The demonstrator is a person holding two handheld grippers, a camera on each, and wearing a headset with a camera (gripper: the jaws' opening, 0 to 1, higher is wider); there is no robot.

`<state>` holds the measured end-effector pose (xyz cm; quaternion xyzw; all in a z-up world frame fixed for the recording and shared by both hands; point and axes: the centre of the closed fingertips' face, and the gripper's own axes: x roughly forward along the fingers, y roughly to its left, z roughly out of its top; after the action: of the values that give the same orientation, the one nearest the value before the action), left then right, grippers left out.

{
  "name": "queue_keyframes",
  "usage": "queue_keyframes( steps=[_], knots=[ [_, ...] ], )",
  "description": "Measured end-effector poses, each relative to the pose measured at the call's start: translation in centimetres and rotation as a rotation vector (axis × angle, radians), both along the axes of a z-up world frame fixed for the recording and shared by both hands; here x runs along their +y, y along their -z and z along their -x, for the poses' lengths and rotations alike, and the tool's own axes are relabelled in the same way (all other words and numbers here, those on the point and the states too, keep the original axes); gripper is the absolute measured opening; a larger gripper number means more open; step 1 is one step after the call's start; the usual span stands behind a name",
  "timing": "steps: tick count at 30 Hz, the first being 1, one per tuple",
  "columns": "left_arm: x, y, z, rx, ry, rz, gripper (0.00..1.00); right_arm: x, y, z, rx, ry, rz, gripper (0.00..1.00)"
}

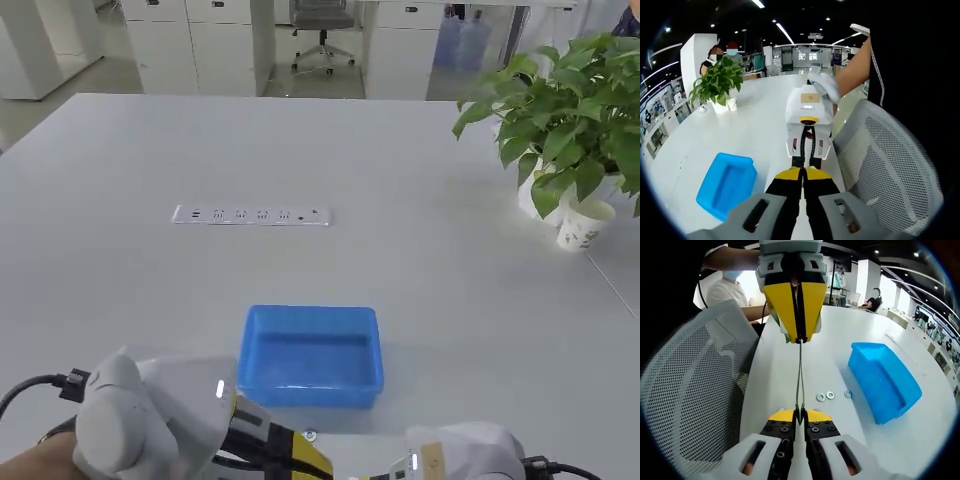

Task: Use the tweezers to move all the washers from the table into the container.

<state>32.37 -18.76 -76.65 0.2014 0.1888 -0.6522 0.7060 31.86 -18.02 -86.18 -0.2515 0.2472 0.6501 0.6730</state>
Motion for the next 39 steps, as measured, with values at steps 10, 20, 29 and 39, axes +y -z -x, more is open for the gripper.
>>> queue_keyframes(
  steps=[10,20,29,39],
  knots=[
    [-0.6,0.7,0.0,0.019,0.005,0.006,0.04,0.0,-0.1,0.0,-0.001,0.009,-0.009,0.07],
    [-0.9,0.6,0.2,0.041,0.019,0.013,0.03,-0.2,-0.1,-0.1,-0.02,-0.002,-0.003,0.1],
    [-0.7,0.7,0.2,0.06,0.023,0.01,0.03,0.2,-0.4,0.0,-0.027,-0.024,-0.009,0.12],
    [-1.4,0.6,0.1,0.05,0.025,0.034,0.04,0.1,-0.4,0.0,-0.009,-0.016,-0.015,0.1]
  ],
)
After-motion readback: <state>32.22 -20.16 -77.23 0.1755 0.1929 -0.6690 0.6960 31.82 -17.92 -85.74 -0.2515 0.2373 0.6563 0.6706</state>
